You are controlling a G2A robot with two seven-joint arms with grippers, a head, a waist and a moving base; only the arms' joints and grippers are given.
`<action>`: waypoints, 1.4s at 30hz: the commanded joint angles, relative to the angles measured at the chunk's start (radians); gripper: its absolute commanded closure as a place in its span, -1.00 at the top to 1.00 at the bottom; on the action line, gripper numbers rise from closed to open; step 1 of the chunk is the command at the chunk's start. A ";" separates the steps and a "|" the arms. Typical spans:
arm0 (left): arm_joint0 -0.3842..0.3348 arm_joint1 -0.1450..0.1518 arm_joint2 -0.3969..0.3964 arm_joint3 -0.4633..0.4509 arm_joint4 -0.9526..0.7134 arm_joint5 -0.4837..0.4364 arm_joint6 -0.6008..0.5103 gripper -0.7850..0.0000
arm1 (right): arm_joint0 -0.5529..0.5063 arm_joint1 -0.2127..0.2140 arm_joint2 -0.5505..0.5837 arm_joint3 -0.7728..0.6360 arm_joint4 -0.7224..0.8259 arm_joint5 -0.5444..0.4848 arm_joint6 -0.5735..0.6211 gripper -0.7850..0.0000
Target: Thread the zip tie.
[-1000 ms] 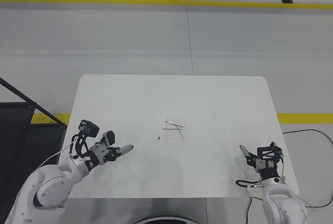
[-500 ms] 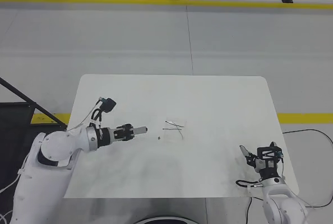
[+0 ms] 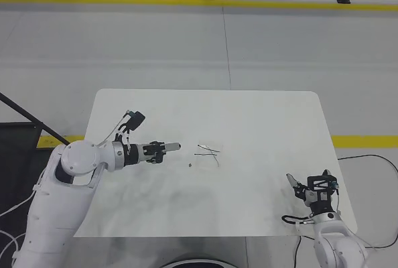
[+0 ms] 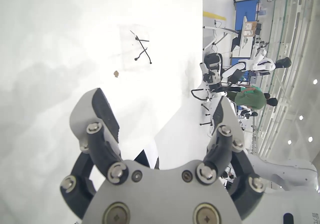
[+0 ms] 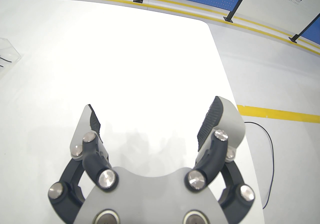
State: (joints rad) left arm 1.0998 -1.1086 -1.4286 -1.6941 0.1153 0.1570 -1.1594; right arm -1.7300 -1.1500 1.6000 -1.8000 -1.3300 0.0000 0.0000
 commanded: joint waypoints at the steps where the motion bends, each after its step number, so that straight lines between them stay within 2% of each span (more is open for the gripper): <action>1: 0.002 0.000 0.001 -0.001 -0.004 -0.002 0.002 1.00 | 0.000 0.000 0.000 0.000 0.000 0.000 0.000 1.00; 5: 0.000 0.000 0.001 0.004 -0.017 0.034 0.053 1.00 | 0.000 0.000 0.000 0.000 0.000 0.000 0.000 1.00; 7: -0.014 -0.002 0.033 -0.001 -0.004 0.057 0.064 1.00 | 0.000 0.000 0.000 0.000 0.000 0.000 0.000 1.00; 13: -0.112 -0.010 0.124 0.068 0.019 0.101 0.064 1.00 | 0.000 0.000 0.000 0.000 0.000 0.000 0.000 1.00; 17: -0.171 -0.018 0.181 0.129 0.052 0.103 0.105 1.00 | 0.000 0.000 0.000 0.000 0.000 0.000 0.000 1.00; 23: -0.220 -0.028 0.247 0.191 0.067 0.075 0.126 0.94 | 0.000 0.000 0.000 0.000 0.000 0.000 0.000 1.00; 27: -0.243 -0.034 0.290 0.216 0.092 0.083 0.137 0.66 | 0.000 0.000 0.000 0.000 0.000 0.000 0.000 1.00; 34: -0.278 -0.044 0.351 0.256 0.128 0.102 0.150 0.38 | 0.000 0.000 0.000 0.000 0.000 0.000 0.000 1.00; 38: -0.296 -0.051 0.385 0.273 0.155 0.114 0.169 0.25 | 0.000 0.000 0.000 0.000 0.000 0.000 0.000 1.00; 42: -0.315 -0.061 0.427 0.290 0.190 0.140 0.201 0.23 | 0.000 0.000 0.000 0.000 0.000 0.000 0.000 1.00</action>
State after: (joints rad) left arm 0.7899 -1.1668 -1.0131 -1.4084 0.2972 0.2884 -0.9673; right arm -1.7300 -1.1500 1.6000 -1.8000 -1.3300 0.0000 0.0000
